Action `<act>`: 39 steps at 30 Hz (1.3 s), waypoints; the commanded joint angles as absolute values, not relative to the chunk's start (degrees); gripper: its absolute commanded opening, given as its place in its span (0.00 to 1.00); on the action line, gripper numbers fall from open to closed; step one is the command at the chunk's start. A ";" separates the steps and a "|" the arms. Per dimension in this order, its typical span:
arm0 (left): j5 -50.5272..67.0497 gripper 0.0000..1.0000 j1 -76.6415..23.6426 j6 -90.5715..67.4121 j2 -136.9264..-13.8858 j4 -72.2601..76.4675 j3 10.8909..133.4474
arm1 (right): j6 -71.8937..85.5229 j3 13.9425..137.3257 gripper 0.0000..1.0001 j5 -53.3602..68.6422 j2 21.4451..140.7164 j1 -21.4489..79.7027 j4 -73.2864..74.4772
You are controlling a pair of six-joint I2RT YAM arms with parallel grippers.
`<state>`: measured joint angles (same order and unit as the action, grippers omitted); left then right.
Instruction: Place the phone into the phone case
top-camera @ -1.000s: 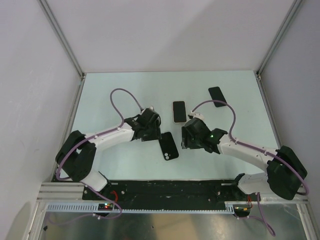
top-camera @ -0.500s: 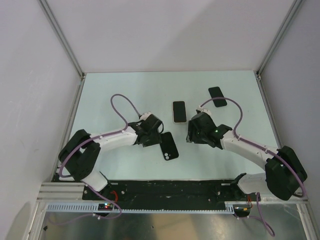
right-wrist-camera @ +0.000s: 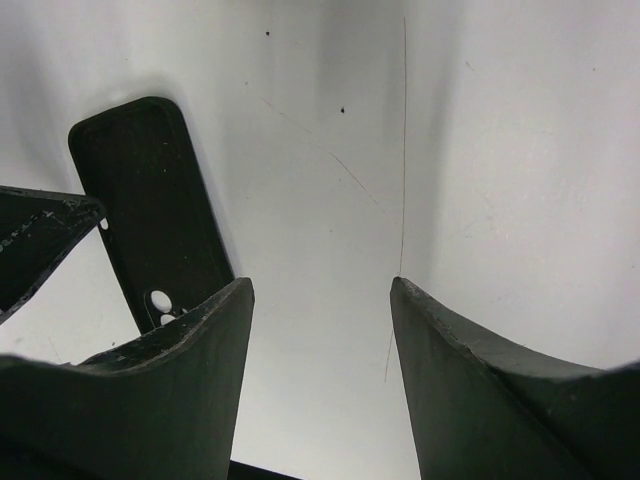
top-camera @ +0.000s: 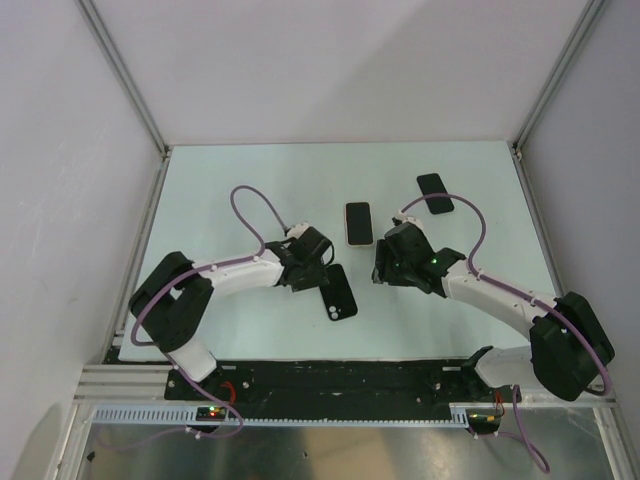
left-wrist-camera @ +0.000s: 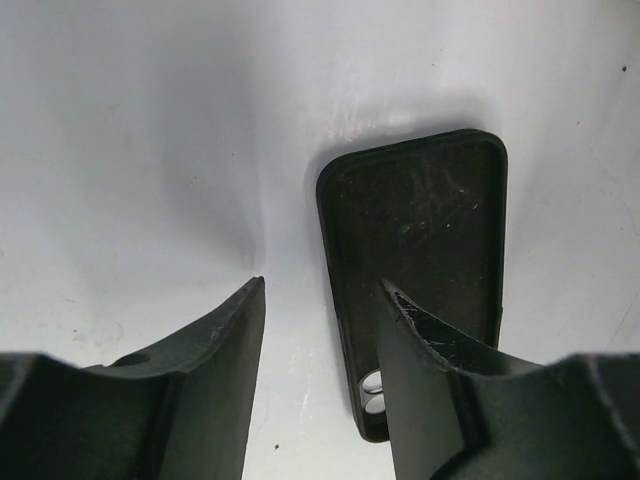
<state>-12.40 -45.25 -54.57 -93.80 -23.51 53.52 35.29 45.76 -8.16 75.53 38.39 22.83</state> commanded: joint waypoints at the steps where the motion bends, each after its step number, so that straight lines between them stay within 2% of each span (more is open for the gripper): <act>1: -14.91 0.51 -45.55 -55.79 -95.04 -22.36 56.13 | 34.56 45.79 0.62 -7.66 75.92 38.13 20.80; 8: -15.25 0.46 -45.78 -56.79 -96.96 -22.37 56.83 | 34.38 45.79 0.62 -7.41 76.15 38.10 20.85; 12: -15.54 0.39 -45.90 -58.55 -96.97 -22.45 56.53 | 34.24 45.71 0.62 -6.99 76.42 38.14 20.57; 18: -17.08 0.20 -45.88 -62.51 -95.56 -23.76 55.80 | 34.32 45.70 0.62 -6.18 76.38 38.09 19.86; 21: -18.57 0.07 -45.86 -64.72 -95.13 -26.78 56.51 | 34.29 45.77 0.62 -5.65 76.35 38.14 19.59; 23: -20.46 0.02 -45.81 -67.25 -94.65 -30.38 57.33 | 34.17 45.76 0.62 -5.35 76.33 38.10 19.42; 31: -24.43 0.00 -45.84 -84.86 -86.57 -41.70 54.16 | 33.73 45.79 0.62 -4.17 77.06 37.62 18.14; 39: -22.36 0.00 -45.81 -98.02 -82.18 -44.81 49.32 | 33.77 48.46 0.62 -3.92 78.73 33.06 15.87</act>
